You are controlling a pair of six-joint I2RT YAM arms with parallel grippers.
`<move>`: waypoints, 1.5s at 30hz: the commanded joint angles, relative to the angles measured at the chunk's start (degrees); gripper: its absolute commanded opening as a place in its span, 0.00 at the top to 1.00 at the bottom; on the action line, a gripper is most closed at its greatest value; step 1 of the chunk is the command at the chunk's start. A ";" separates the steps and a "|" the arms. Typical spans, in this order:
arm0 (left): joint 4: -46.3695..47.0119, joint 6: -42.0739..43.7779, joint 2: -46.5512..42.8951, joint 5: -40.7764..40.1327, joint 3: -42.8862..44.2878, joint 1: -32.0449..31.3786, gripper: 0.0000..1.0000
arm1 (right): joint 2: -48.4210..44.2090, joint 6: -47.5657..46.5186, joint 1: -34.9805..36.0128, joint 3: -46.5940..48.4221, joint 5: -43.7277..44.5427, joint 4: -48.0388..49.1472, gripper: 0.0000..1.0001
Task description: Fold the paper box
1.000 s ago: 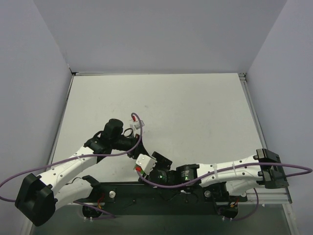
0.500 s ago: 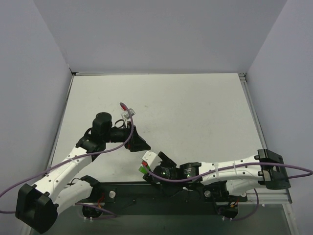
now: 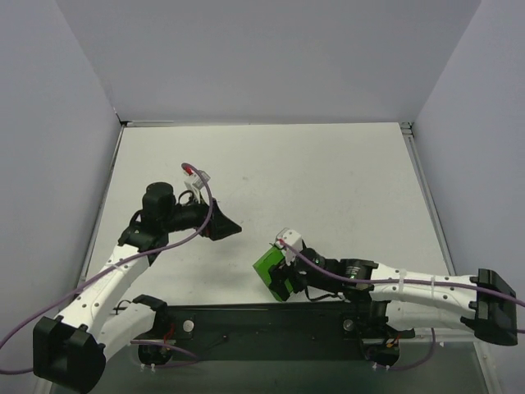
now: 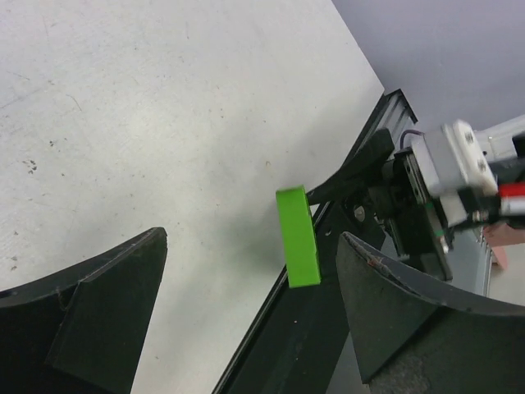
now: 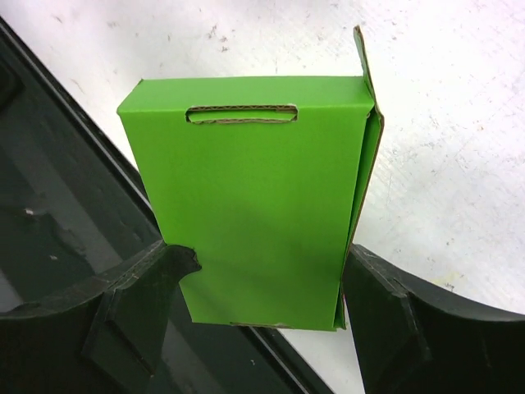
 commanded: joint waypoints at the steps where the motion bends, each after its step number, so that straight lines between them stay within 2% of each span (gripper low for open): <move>1: 3.08 4.08 -2.44 3.42 0.91 -0.53 0.07 | -6.39 0.83 -9.82 -3.40 -22.28 10.34 0.93; 3: 6.76 3.64 -3.14 5.88 -0.41 -2.02 0.07 | -7.97 0.83 -16.30 -3.84 -28.87 11.49 0.94; 4: 8.17 3.03 -3.41 8.50 -1.03 -2.46 0.07 | -8.24 0.83 -18.52 -4.10 -35.17 12.10 0.94; 6: 13.95 0.49 -3.50 12.11 -3.05 -4.04 0.07 | -8.94 1.53 -24.13 -4.28 -41.09 13.59 0.98; 7: 15.90 -0.83 -3.59 13.26 -3.75 -4.39 0.07 | -9.03 1.96 -25.82 -4.37 -47.56 14.21 0.98; 10: 25.39 -6.81 -3.24 16.52 -6.39 -5.71 0.06 | -8.25 3.46 -30.91 -3.50 -57.16 15.97 0.98; 16: 27.79 -5.16 -2.53 17.67 -5.61 -8.61 0.06 | -4.56 12.22 -35.75 -2.96 -70.90 25.36 0.98; 18: 27.87 -2.27 -3.06 18.28 -5.52 -9.23 0.06 | -2.71 16.97 -36.90 -4.28 -76.17 34.22 0.98; 19: 27.79 -1.12 -3.75 18.46 -5.52 -9.75 0.06 | -1.84 23.96 -37.52 -4.98 -78.01 38.87 0.98; 20: 27.18 0.02 -4.20 18.46 -5.43 -9.85 0.06 | 0.26 28.73 -38.74 -6.64 -79.34 49.44 0.98; 22: 26.56 3.10 -5.42 18.81 -5.34 -10.20 0.06 | 2.64 37.61 -39.54 -7.97 -82.51 61.79 0.99; 23: 26.90 3.72 -5.78 18.98 -5.43 -10.28 0.05 | 5.70 47.48 -40.24 -8.50 -83.04 74.12 0.99; 26: 30.40 4.16 -7.10 19.34 -5.26 -10.37 0.05 | 14.12 65.17 -40.60 -9.12 -84.54 96.92 1.00; 29: 29.12 5.65 -7.72 18.20 -3.33 -10.46 0.04 | 16.36 65.25 -40.16 -8.06 -85.24 97.10 1.00; 33: 23.22 13.29 -7.28 14.25 -1.04 -10.64 0.03 | 16.10 66.56 -40.60 -6.57 -85.68 96.92 1.00; 39: 26.82 15.68 -4.56 13.19 -0.16 -10.64 0.03 | 15.49 68.67 -40.16 -4.90 -86.12 96.92 1.00; 42: 32.34 12.17 -1.31 15.11 0.45 -10.64 0.03 | 14.52 70.34 -39.90 -4.28 -86.64 96.92 1.00; 45: 33.76 11.55 0.89 16.70 1.25 -10.90 0.03 | 13.82 71.75 -39.72 -3.67 -86.91 96.84 1.00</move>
